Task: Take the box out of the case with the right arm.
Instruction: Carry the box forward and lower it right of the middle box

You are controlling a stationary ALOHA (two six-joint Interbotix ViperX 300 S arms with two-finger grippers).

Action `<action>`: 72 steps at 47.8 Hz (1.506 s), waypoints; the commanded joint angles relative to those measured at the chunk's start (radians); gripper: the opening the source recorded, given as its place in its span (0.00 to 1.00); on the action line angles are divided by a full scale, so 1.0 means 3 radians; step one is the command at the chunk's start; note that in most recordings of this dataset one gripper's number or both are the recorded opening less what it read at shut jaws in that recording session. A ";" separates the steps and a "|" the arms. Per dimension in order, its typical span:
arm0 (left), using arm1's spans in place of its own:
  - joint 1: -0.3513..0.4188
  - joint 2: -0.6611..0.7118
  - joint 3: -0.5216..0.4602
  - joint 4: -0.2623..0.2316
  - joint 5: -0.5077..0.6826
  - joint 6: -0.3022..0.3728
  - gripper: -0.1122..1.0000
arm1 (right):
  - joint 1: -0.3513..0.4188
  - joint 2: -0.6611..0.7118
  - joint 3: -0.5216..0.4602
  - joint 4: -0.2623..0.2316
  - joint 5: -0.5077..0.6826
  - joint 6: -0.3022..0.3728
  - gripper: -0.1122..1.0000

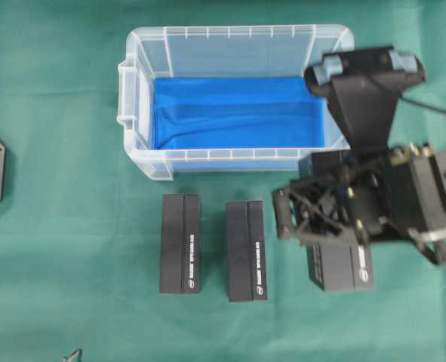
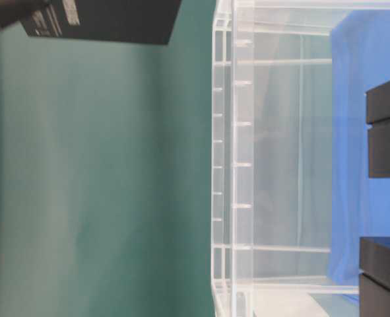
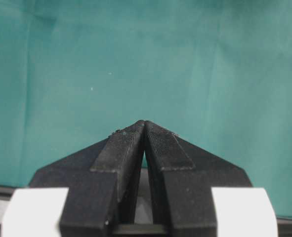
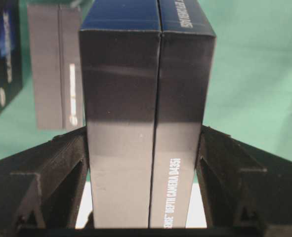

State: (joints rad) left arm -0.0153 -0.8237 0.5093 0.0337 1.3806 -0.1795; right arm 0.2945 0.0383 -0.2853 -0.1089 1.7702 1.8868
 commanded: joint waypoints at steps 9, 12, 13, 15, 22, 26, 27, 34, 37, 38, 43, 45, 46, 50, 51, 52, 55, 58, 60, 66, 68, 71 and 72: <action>0.0005 0.0015 -0.0036 0.0005 -0.0020 0.0000 0.12 | 0.0010 -0.0087 -0.0041 -0.0031 0.0031 0.0005 0.68; 0.0005 0.0010 -0.0036 0.0005 -0.0020 0.0000 0.12 | 0.0010 -0.0082 0.0000 -0.0031 0.0031 0.0010 0.68; 0.0005 0.0015 -0.0036 0.0010 -0.0020 0.0000 0.12 | 0.0010 -0.0082 0.0020 -0.0031 0.0031 0.0010 0.68; 0.0005 0.0015 -0.0031 0.0005 -0.0020 0.0000 0.12 | 0.0015 -0.0082 0.0061 -0.0031 0.0026 0.0020 0.68; 0.0005 0.0015 -0.0036 0.0010 -0.0020 0.0000 0.12 | 0.0010 -0.0077 0.0281 -0.0020 -0.0107 0.0066 0.68; 0.0005 0.0015 -0.0036 0.0010 -0.0020 0.0000 0.12 | 0.0010 -0.0077 0.0455 -0.0010 -0.0276 0.0092 0.68; 0.0005 0.0010 -0.0036 0.0005 -0.0020 0.0000 0.12 | 0.0010 -0.0077 0.0501 -0.0010 -0.0327 0.0102 0.68; 0.0005 0.0015 -0.0036 0.0010 -0.0020 0.0000 0.12 | 0.0010 -0.0077 0.0864 0.0026 -0.0787 0.0194 0.68; 0.0005 0.0015 -0.0036 0.0005 -0.0020 0.0000 0.12 | 0.0010 -0.0077 0.1018 0.0046 -0.0977 0.0240 0.68; 0.0005 0.0015 -0.0036 0.0005 -0.0026 0.0000 0.12 | 0.0010 -0.0077 0.1064 0.0051 -0.1038 0.0251 0.68; 0.0005 0.0020 -0.0036 0.0010 -0.0020 0.0000 0.12 | 0.0010 -0.0072 0.1314 0.0102 -0.1360 0.0286 0.68; 0.0005 0.0020 -0.0036 0.0005 -0.0026 0.0000 0.12 | 0.0010 -0.0077 0.1401 0.0112 -0.1452 0.0291 0.68; 0.0005 0.0026 -0.0036 0.0005 -0.0020 0.0000 0.12 | 0.0010 -0.0077 0.1432 0.0118 -0.1498 0.0297 0.68; 0.0005 0.0036 -0.0031 0.0010 -0.0020 0.0000 0.12 | 0.0010 -0.0072 0.1560 0.0153 -0.1641 0.0302 0.68; 0.0005 0.0036 -0.0031 0.0005 -0.0026 0.0000 0.12 | 0.0010 -0.0066 0.1590 0.0153 -0.1667 0.0302 0.68; 0.0005 0.0036 -0.0036 0.0005 -0.0026 0.0000 0.12 | 0.0015 -0.0066 0.1621 0.0159 -0.1692 0.0302 0.68; 0.0005 0.0036 -0.0031 0.0010 -0.0026 0.0000 0.12 | 0.0010 -0.0041 0.1708 0.0164 -0.1779 0.0302 0.68; 0.0005 0.0041 -0.0036 0.0010 -0.0026 0.0000 0.12 | 0.0015 -0.0005 0.1769 0.0174 -0.1887 0.0302 0.68; 0.0005 0.0041 -0.0031 0.0010 -0.0020 0.0000 0.12 | 0.0010 0.0015 0.1800 0.0184 -0.1974 0.0297 0.68; 0.0005 0.0041 -0.0036 0.0005 -0.0026 0.0000 0.12 | 0.0010 0.0082 0.1887 0.0245 -0.2194 0.0297 0.68; 0.0005 0.0041 -0.0036 0.0005 -0.0026 0.0000 0.12 | 0.0010 0.0097 0.1897 0.0245 -0.2229 0.0291 0.68; 0.0005 0.0041 -0.0036 0.0005 -0.0026 0.0000 0.12 | 0.0010 0.0097 0.1897 0.0251 -0.2229 0.0291 0.68; 0.0005 0.0041 -0.0036 0.0005 -0.0026 0.0000 0.12 | 0.0010 0.0102 0.1897 0.0251 -0.2229 0.0291 0.68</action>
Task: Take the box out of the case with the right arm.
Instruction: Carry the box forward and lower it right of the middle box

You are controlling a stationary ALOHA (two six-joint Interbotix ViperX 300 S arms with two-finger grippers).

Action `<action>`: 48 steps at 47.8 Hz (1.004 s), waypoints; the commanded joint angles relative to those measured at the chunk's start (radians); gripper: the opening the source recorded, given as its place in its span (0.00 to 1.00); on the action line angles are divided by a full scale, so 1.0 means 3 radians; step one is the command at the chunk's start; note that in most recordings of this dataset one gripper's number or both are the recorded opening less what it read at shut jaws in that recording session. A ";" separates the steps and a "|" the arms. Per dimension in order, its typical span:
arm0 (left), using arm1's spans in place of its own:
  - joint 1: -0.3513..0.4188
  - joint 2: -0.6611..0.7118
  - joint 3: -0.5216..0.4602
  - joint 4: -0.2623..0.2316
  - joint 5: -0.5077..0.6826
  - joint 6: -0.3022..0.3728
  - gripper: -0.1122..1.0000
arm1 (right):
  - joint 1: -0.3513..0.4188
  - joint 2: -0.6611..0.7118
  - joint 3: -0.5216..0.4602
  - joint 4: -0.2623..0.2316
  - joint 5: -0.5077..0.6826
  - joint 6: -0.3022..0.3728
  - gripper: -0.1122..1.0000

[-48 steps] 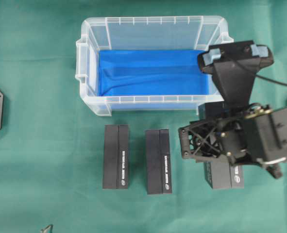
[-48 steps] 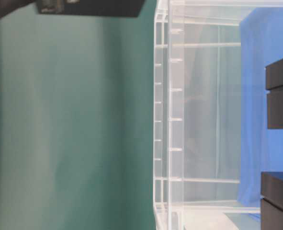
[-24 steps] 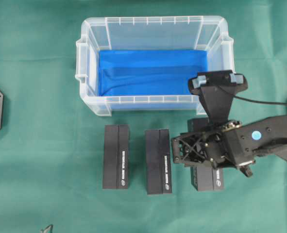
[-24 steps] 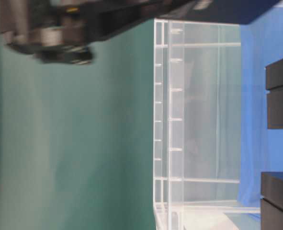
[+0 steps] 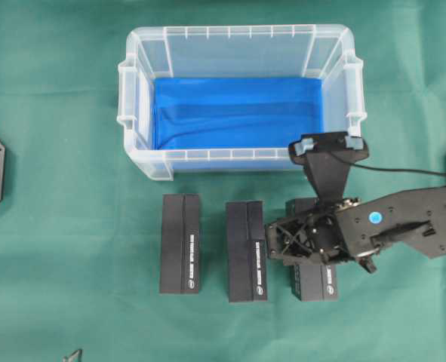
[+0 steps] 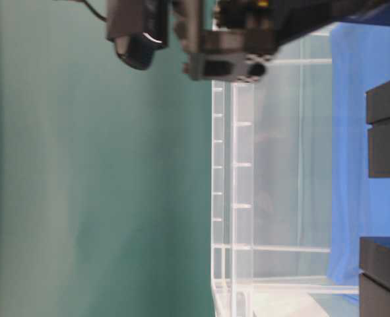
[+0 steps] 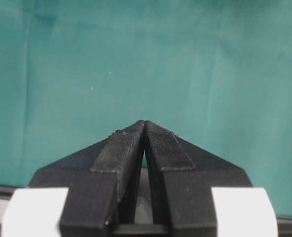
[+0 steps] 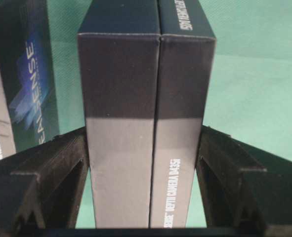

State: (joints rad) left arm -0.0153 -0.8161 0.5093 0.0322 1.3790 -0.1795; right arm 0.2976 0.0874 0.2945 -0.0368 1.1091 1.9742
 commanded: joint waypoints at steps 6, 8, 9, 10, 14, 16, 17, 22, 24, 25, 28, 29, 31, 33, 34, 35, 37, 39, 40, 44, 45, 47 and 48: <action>0.0005 0.0015 -0.0036 0.0015 -0.0020 0.0005 0.12 | 0.0000 -0.0061 -0.0036 0.0010 0.0026 0.0000 0.68; 0.0005 0.0015 -0.0036 0.0010 -0.0020 0.0005 0.12 | 0.0000 -0.0066 -0.0036 0.0015 0.0041 0.0000 0.68; 0.0005 0.0015 -0.0031 0.0010 -0.0020 0.0005 0.12 | -0.0005 -0.0061 -0.0036 0.0020 0.0051 0.0000 0.68; 0.0005 0.0015 -0.0036 0.0010 -0.0020 0.0005 0.12 | 0.0000 -0.0066 -0.0041 0.0020 0.0056 0.0005 0.68; 0.0005 0.0015 -0.0036 0.0015 -0.0020 0.0005 0.12 | -0.0005 -0.0066 -0.0036 0.0041 0.0056 0.0005 0.68; 0.0005 0.0010 -0.0036 0.0010 -0.0020 0.0005 0.12 | -0.0005 -0.0066 -0.0036 0.0046 0.0056 0.0005 0.68; 0.0005 0.0010 -0.0031 0.0015 -0.0020 0.0005 0.12 | 0.0000 -0.0061 -0.0036 0.0046 0.0051 0.0005 0.68; 0.0005 0.0005 -0.0031 0.0015 -0.0020 0.0005 0.12 | -0.0005 -0.0066 -0.0036 0.0046 0.0041 0.0005 0.68; 0.0005 0.0000 -0.0036 0.0015 -0.0020 0.0005 0.12 | 0.0000 -0.0066 -0.0036 0.0046 0.0046 0.0005 0.69; 0.0005 -0.0005 -0.0036 0.0015 -0.0020 0.0005 0.12 | -0.0005 -0.0066 -0.0041 0.0046 0.0051 0.0005 0.69; 0.0005 -0.0005 -0.0031 0.0010 -0.0020 0.0005 0.12 | 0.0000 -0.0066 -0.0051 0.0046 0.0061 0.0005 0.79; 0.0005 -0.0005 -0.0031 0.0015 -0.0020 0.0005 0.12 | -0.0005 -0.0066 -0.0051 0.0046 0.0077 0.0010 0.82; 0.0005 -0.0010 -0.0031 0.0010 -0.0020 0.0005 0.12 | -0.0005 -0.0066 -0.0066 0.0036 0.0102 0.0005 0.89; 0.0005 -0.0005 -0.0036 0.0015 -0.0020 0.0005 0.12 | -0.0005 -0.0066 -0.0087 0.0031 0.0143 0.0010 0.93; 0.0005 -0.0010 -0.0031 0.0010 -0.0020 0.0005 0.12 | -0.0005 -0.0066 -0.0087 0.0026 0.0164 0.0015 0.93; 0.0005 -0.0010 -0.0036 0.0015 -0.0020 0.0005 0.12 | -0.0005 -0.0066 -0.0097 0.0026 0.0184 0.0015 0.93; 0.0005 -0.0010 -0.0036 0.0015 -0.0020 0.0005 0.12 | -0.0005 -0.0066 -0.0102 0.0026 0.0215 0.0015 0.92; 0.0005 -0.0010 -0.0036 0.0015 -0.0020 0.0005 0.12 | -0.0005 -0.0066 -0.0112 0.0020 0.0235 0.0015 0.92; 0.0005 -0.0010 -0.0036 0.0010 -0.0020 0.0005 0.12 | -0.0005 -0.0066 -0.0112 0.0020 0.0240 0.0015 0.91; 0.0005 -0.0005 -0.0036 0.0015 -0.0020 0.0005 0.12 | -0.0005 -0.0066 -0.0118 0.0020 0.0245 0.0015 0.91; 0.0005 -0.0010 -0.0036 0.0010 -0.0020 0.0005 0.12 | -0.0005 -0.0066 -0.0118 0.0020 0.0240 0.0015 0.91; 0.0005 -0.0010 -0.0036 0.0010 -0.0020 0.0005 0.12 | -0.0005 -0.0066 -0.0118 0.0020 0.0245 0.0015 0.91; 0.0005 -0.0010 -0.0036 0.0010 -0.0020 0.0005 0.12 | -0.0005 -0.0066 -0.0123 0.0020 0.0245 0.0015 0.91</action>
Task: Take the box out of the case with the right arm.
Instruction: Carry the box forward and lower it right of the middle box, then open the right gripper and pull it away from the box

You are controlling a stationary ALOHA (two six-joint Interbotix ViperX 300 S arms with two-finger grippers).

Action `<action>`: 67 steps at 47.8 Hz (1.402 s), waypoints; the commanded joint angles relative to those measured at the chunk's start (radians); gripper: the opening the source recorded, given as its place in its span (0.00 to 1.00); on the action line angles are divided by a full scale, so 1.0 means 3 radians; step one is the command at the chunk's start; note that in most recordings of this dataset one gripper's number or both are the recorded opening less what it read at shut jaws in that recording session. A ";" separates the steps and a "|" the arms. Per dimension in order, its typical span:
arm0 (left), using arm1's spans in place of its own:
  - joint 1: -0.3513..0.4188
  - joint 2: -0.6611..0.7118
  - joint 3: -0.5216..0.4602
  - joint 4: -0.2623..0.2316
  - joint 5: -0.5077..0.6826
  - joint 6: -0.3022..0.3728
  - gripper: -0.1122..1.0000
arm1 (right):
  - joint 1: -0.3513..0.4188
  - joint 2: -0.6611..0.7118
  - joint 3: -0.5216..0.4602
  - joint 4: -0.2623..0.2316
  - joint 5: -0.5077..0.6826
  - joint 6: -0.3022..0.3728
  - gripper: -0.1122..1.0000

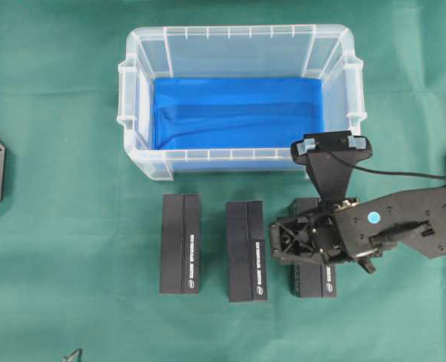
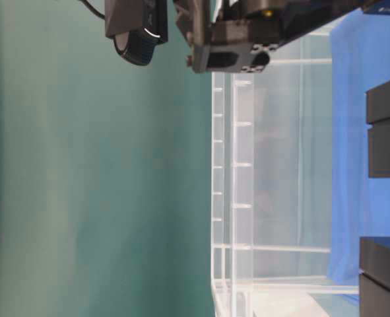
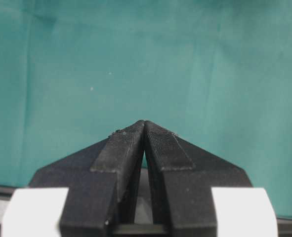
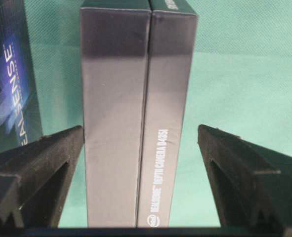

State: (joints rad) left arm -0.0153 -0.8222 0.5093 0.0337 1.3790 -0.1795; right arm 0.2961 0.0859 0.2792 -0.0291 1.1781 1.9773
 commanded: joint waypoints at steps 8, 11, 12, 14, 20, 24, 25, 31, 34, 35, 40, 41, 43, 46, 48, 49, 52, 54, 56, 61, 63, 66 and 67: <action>0.0005 0.0010 -0.0036 0.0005 -0.0020 0.0005 0.12 | 0.0000 -0.0092 -0.0199 -0.0020 0.0056 0.0000 0.91; 0.0005 0.0010 -0.0031 0.0005 -0.0020 0.0005 0.12 | 0.0000 -0.0112 -0.0286 -0.0051 0.0148 0.0005 0.91; 0.0005 0.0010 -0.0036 0.0005 -0.0020 0.0005 0.12 | 0.0000 -0.0123 -0.0317 -0.0061 0.0194 0.0000 0.91; 0.0005 0.0010 -0.0036 0.0005 -0.0020 0.0000 0.12 | 0.0000 -0.0143 -0.0409 -0.0097 0.0327 0.0000 0.91; 0.0005 0.0010 -0.0036 0.0010 -0.0020 0.0005 0.12 | 0.0000 -0.0184 -0.0665 -0.0205 0.0685 -0.0010 0.91; 0.0005 0.0015 -0.0036 0.0010 -0.0020 0.0005 0.12 | 0.0000 -0.0199 -0.0854 -0.0251 0.0936 -0.0026 0.91; 0.0005 0.0015 -0.0036 0.0005 -0.0020 0.0005 0.12 | 0.0000 -0.0205 -0.0895 -0.0261 0.0977 -0.0026 0.91; 0.0005 0.0010 -0.0036 0.0005 -0.0020 0.0005 0.12 | -0.0005 -0.0205 -0.1069 -0.0271 0.1186 -0.0036 0.91; 0.0005 0.0010 -0.0036 0.0005 -0.0020 0.0005 0.12 | 0.0000 -0.0205 -0.1120 -0.0271 0.1222 -0.0036 0.90; 0.0005 0.0010 -0.0036 0.0010 -0.0020 0.0005 0.12 | 0.0000 -0.0205 -0.1130 -0.0266 0.1222 -0.0036 0.90; 0.0005 0.0010 -0.0036 0.0010 -0.0020 0.0005 0.12 | -0.0005 -0.0205 -0.1135 -0.0271 0.1222 -0.0036 0.90; 0.0005 0.0010 -0.0036 0.0005 -0.0020 0.0005 0.12 | -0.0005 -0.0205 -0.1135 -0.0266 0.1222 -0.0036 0.90; 0.0005 0.0010 -0.0036 0.0005 -0.0020 0.0005 0.12 | -0.0005 -0.0205 -0.1135 -0.0266 0.1222 -0.0036 0.90; 0.0005 0.0010 -0.0036 0.0005 -0.0020 0.0000 0.12 | -0.0005 -0.0210 -0.1130 -0.0266 0.1222 -0.0041 0.90; 0.0005 0.0010 -0.0036 0.0010 -0.0020 0.0000 0.12 | -0.0005 -0.0220 -0.1120 -0.0266 0.1222 -0.0041 0.90; 0.0005 0.0010 -0.0036 0.0010 -0.0020 0.0000 0.12 | 0.0000 -0.0225 -0.1115 -0.0266 0.1222 -0.0041 0.90; 0.0005 0.0010 -0.0036 0.0010 -0.0020 0.0005 0.12 | 0.0000 -0.0271 -0.1053 -0.0266 0.1222 -0.0036 0.90; 0.0005 0.0010 -0.0036 0.0010 -0.0020 0.0000 0.12 | 0.0000 -0.0307 -0.1007 -0.0266 0.1212 -0.0031 0.90; 0.0005 0.0010 -0.0036 0.0010 -0.0020 0.0005 0.12 | 0.0005 -0.0368 -0.0931 -0.0261 0.1181 -0.0015 0.90; 0.0005 0.0010 -0.0036 0.0005 -0.0020 0.0000 0.12 | 0.0020 -0.0522 -0.0762 -0.0251 0.1125 0.0010 0.90; 0.0005 0.0015 -0.0036 0.0010 -0.0020 0.0000 0.12 | 0.0036 -0.0598 -0.0670 -0.0245 0.1120 0.0020 0.90; 0.0005 0.0015 -0.0036 0.0010 -0.0020 0.0000 0.12 | 0.0056 -0.0690 -0.0557 -0.0240 0.1120 0.0056 0.90; 0.0005 0.0015 -0.0036 0.0005 -0.0020 0.0000 0.12 | 0.0061 -0.0721 -0.0516 -0.0240 0.1120 0.0066 0.90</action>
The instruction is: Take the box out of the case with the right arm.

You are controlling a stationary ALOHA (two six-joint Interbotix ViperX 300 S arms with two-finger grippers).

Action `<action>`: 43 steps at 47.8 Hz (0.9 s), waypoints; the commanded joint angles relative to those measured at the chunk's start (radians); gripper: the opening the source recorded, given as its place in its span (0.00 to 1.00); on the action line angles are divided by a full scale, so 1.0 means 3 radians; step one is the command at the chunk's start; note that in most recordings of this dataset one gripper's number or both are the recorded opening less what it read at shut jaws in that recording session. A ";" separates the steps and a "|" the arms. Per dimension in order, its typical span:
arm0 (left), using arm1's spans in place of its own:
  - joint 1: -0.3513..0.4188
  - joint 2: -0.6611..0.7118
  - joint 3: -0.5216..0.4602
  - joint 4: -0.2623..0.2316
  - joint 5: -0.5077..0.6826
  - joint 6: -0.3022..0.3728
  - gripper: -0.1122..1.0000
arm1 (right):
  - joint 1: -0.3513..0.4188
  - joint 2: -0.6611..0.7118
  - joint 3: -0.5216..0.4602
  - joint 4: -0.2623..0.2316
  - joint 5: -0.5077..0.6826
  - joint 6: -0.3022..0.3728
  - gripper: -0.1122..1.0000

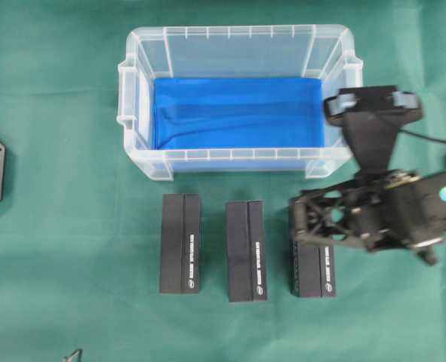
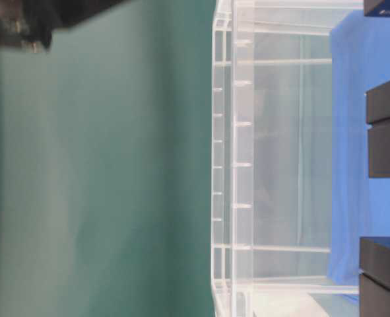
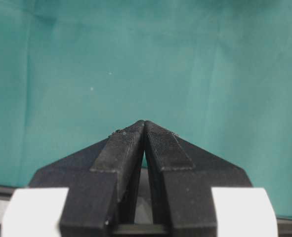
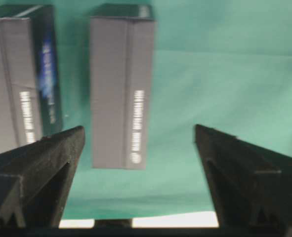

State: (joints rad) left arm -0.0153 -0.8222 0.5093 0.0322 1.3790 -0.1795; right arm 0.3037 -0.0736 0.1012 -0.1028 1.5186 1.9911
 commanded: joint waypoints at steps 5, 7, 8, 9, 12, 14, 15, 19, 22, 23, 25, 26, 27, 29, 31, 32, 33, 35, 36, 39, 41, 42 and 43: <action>0.0005 0.0020 -0.0036 0.0015 -0.0020 0.0000 0.12 | 0.0087 -0.0368 0.0271 0.0010 -0.0015 0.0092 0.90; 0.0005 0.0020 -0.0036 0.0010 -0.0020 0.0000 0.12 | 0.0112 -0.0440 0.0358 0.0010 -0.0015 0.0128 0.90; 0.0005 0.0020 -0.0036 0.0015 -0.0020 0.0000 0.12 | 0.0128 -0.0481 0.0404 0.0010 -0.0015 0.0143 0.90; 0.0005 0.0020 -0.0036 0.0010 -0.0020 0.0000 0.12 | 0.0143 -0.0542 0.0470 0.0010 -0.0015 0.0174 0.90; 0.0005 0.0020 -0.0036 0.0010 -0.0020 0.0000 0.12 | 0.0189 -0.0660 0.0593 0.0005 -0.0005 0.0235 0.90; 0.0005 0.0020 -0.0036 0.0010 -0.0020 0.0000 0.12 | 0.0225 -0.0736 0.0675 0.0005 0.0000 0.0276 0.90; 0.0005 0.0020 -0.0036 0.0015 -0.0020 0.0000 0.12 | 0.0235 -0.0777 0.0711 0.0005 0.0005 0.0297 0.90; 0.0005 0.0020 -0.0036 0.0010 -0.0020 0.0000 0.12 | 0.0307 -0.0946 0.0854 0.0005 0.0036 0.0373 0.90; 0.0005 0.0020 -0.0036 0.0010 -0.0020 0.0005 0.12 | 0.0353 -0.1053 0.0946 0.0005 0.0061 0.0424 0.90; 0.0005 0.0020 -0.0036 0.0015 -0.0020 0.0005 0.12 | 0.0368 -0.1089 0.0972 0.0005 0.0072 0.0445 0.90; 0.0005 0.0020 -0.0036 0.0010 -0.0020 0.0005 0.12 | 0.0389 -0.1140 0.1012 0.0005 0.0092 0.0470 0.90; 0.0005 0.0020 -0.0036 0.0015 -0.0020 0.0005 0.12 | 0.0399 -0.1166 0.1033 0.0005 0.0097 0.0481 0.90; 0.0005 0.0020 -0.0036 0.0015 -0.0020 0.0005 0.12 | 0.0409 -0.1191 0.1058 0.0005 0.0107 0.0491 0.90; 0.0005 0.0020 -0.0036 0.0015 -0.0020 0.0005 0.12 | 0.0414 -0.1222 0.1079 0.0005 0.0123 0.0491 0.90; 0.0005 0.0026 -0.0036 0.0010 -0.0020 0.0005 0.12 | 0.0414 -0.1243 0.1094 0.0005 0.0133 0.0491 0.90; 0.0005 0.0020 -0.0036 0.0015 -0.0020 0.0005 0.12 | 0.0414 -0.1243 0.1094 0.0005 0.0138 0.0491 0.90; 0.0005 0.0026 -0.0036 0.0015 -0.0020 0.0005 0.12 | 0.0414 -0.1243 0.1094 0.0000 0.0138 0.0486 0.90; 0.0005 0.0026 -0.0036 0.0010 -0.0020 0.0005 0.12 | 0.0414 -0.1243 0.1094 -0.0010 0.0133 0.0470 0.90; 0.0005 0.0026 -0.0036 0.0010 -0.0020 0.0005 0.12 | 0.0414 -0.1243 0.1094 -0.0015 0.0133 0.0470 0.90; 0.0005 0.0020 -0.0036 0.0010 -0.0020 0.0005 0.12 | 0.0414 -0.1243 0.1094 -0.0026 0.0133 0.0470 0.90; 0.0005 0.0026 -0.0036 0.0010 -0.0020 0.0005 0.12 | 0.0409 -0.1243 0.1094 -0.0036 0.0123 0.0460 0.90; 0.0005 0.0020 -0.0036 0.0010 -0.0020 0.0005 0.12 | 0.0394 -0.1243 0.1094 -0.0036 0.0128 0.0450 0.90; 0.0005 0.0026 -0.0036 0.0010 -0.0020 0.0005 0.12 | 0.0383 -0.1248 0.1094 -0.0041 0.0128 0.0445 0.90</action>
State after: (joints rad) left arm -0.0153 -0.8191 0.5093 0.0322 1.3790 -0.1795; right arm 0.4218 -0.4357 0.4387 -0.1074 1.5524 2.1276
